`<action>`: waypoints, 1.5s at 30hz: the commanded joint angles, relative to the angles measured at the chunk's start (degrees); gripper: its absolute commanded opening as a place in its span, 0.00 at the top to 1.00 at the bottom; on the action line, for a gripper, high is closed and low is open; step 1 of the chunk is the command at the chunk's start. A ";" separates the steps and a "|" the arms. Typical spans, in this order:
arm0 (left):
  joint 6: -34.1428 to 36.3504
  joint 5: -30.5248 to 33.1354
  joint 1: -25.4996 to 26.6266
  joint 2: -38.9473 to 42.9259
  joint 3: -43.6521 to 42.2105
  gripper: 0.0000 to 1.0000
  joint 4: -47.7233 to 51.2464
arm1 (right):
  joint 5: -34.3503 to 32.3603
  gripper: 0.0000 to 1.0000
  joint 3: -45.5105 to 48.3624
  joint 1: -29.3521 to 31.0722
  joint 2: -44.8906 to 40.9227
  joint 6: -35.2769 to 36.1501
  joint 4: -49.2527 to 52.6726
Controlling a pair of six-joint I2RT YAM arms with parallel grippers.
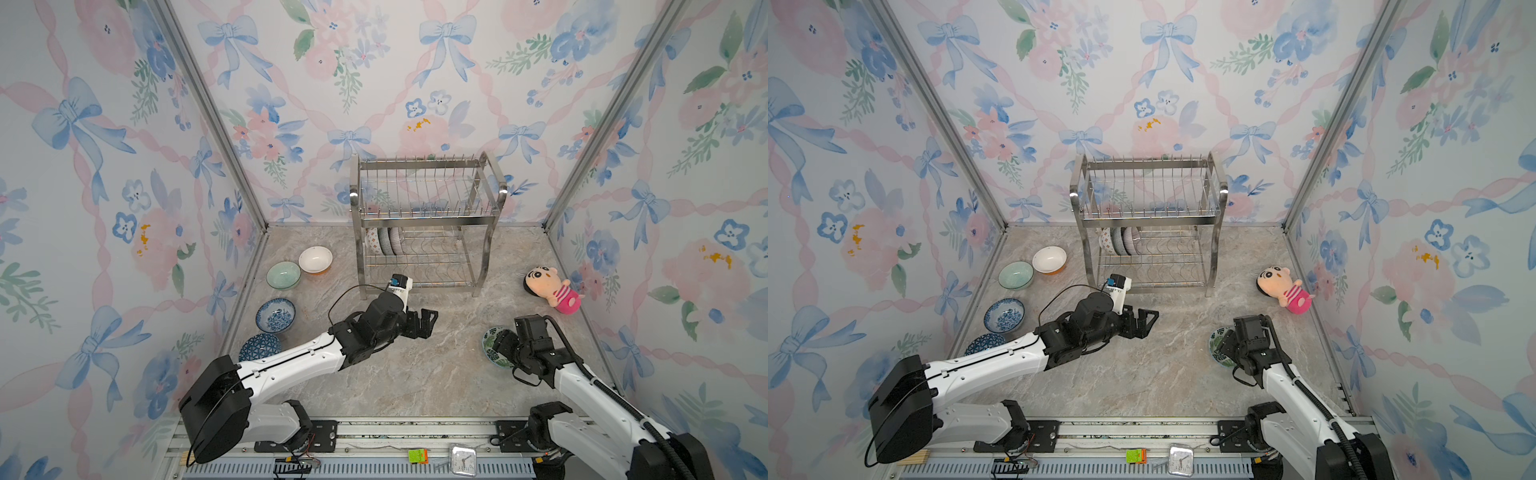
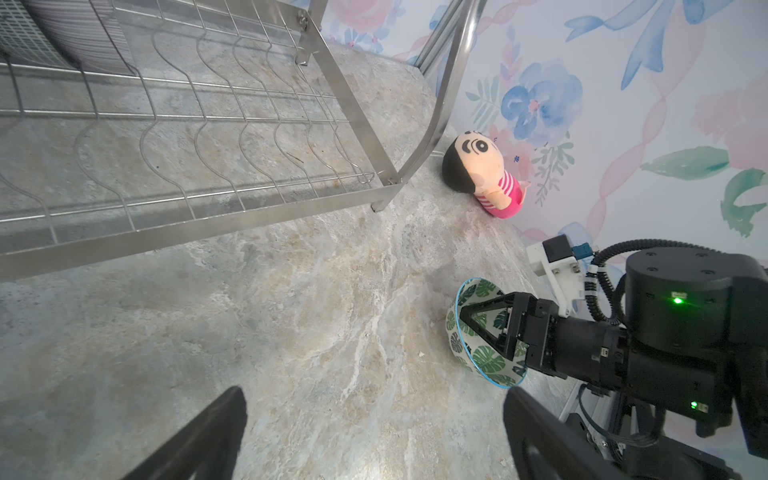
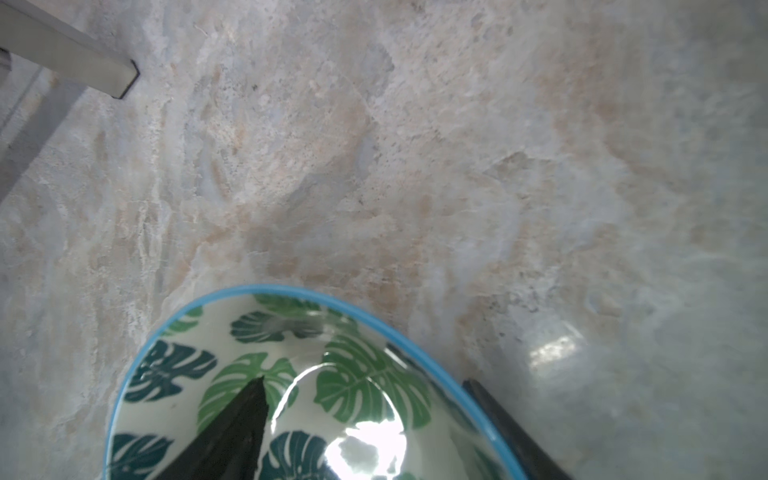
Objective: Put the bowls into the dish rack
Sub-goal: 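Lower the open right gripper onto the green leaf-pattern bowl's rim, then close the right gripper on the leaf-pattern bowl rim and lift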
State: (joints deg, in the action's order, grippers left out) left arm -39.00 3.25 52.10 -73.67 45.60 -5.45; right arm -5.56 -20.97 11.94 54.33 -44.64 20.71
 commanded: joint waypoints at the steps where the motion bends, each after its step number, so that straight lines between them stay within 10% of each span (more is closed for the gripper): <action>1: 0.10 0.89 -0.50 1.14 -0.49 0.02 1.50 | 2.35 0.30 0.67 -0.36 1.19 -0.53 -2.77; 17: -0.91 -1.73 -4.47 4.04 -1.79 0.02 2.95 | -1.14 0.86 -7.56 10.17 7.30 2.91 -2.52; 29: -2.56 -4.88 -11.68 11.34 -6.07 0.02 5.58 | -4.43 0.92 -24.95 26.01 24.80 7.43 -0.07; 45: -4.07 -10.01 -18.97 14.63 -9.55 0.02 6.16 | -0.50 0.92 -36.76 29.32 42.23 11.47 -2.66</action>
State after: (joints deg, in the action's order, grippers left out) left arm -42.68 -5.26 33.54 -60.03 36.62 0.32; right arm -7.03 -54.87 41.21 94.28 -35.29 18.37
